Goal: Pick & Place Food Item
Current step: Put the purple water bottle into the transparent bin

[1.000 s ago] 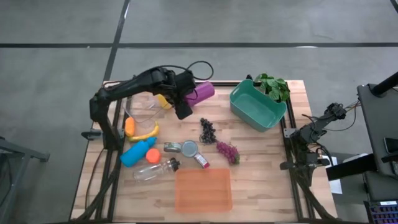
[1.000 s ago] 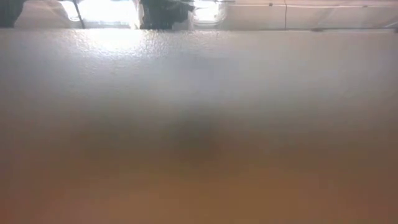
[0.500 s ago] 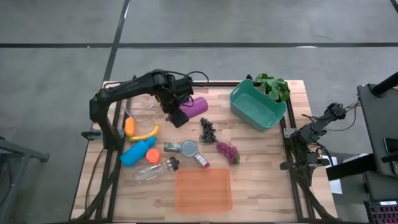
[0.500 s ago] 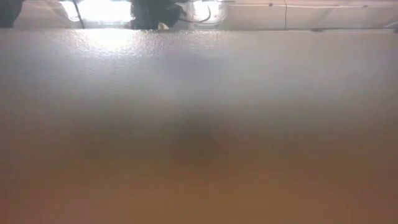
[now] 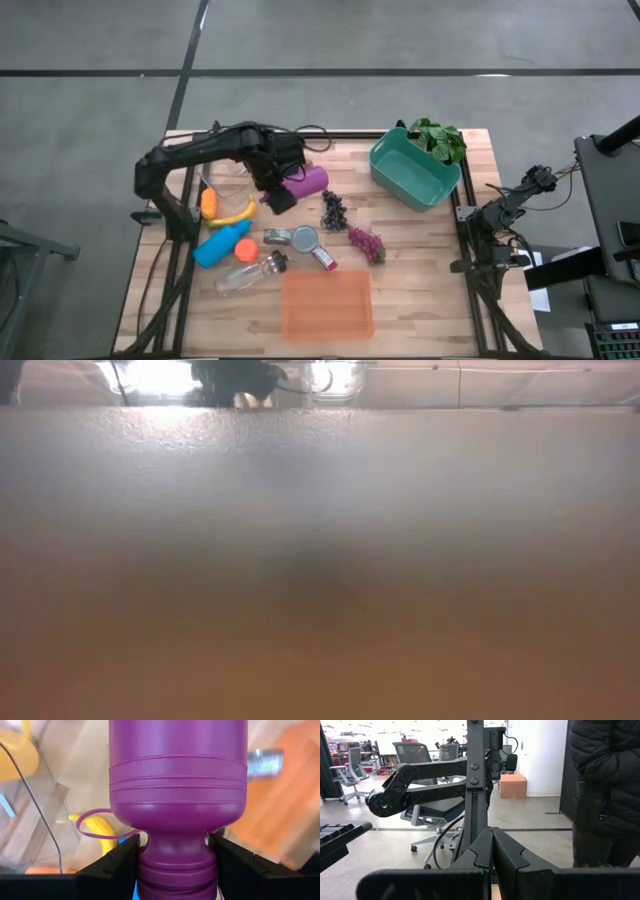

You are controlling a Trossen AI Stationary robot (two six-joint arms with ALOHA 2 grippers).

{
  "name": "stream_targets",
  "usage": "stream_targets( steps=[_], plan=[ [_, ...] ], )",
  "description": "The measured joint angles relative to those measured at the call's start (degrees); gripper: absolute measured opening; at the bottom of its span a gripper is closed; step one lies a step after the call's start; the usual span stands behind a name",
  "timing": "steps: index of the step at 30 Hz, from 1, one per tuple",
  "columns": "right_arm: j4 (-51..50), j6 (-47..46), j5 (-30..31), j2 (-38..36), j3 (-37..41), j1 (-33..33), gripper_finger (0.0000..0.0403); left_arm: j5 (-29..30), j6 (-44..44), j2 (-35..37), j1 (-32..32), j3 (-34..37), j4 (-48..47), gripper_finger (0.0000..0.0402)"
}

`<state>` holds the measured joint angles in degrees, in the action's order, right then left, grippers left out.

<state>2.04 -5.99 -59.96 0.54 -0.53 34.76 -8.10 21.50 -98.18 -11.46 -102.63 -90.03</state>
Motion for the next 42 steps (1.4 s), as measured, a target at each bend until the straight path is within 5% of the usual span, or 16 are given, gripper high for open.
stream_targets(
  steps=[14,26,42],
  plan=[
    [0.0,0.0,0.0,0.0,0.0,0.0,0.0008,5.5,10.6,12.8,1.7,12.2,-0.1,0.0214],
    [0.0,0.0,0.0,0.0,0.0,0.0,0.0008,-1.3,18.0,20.3,1.7,26.4,0.0,0.0214],
    [0.0,0.0,0.0,0.0,0.0,0.0,0.0008,-1.9,16.2,20.4,1.7,28.0,1.9,0.0214]
  ],
)
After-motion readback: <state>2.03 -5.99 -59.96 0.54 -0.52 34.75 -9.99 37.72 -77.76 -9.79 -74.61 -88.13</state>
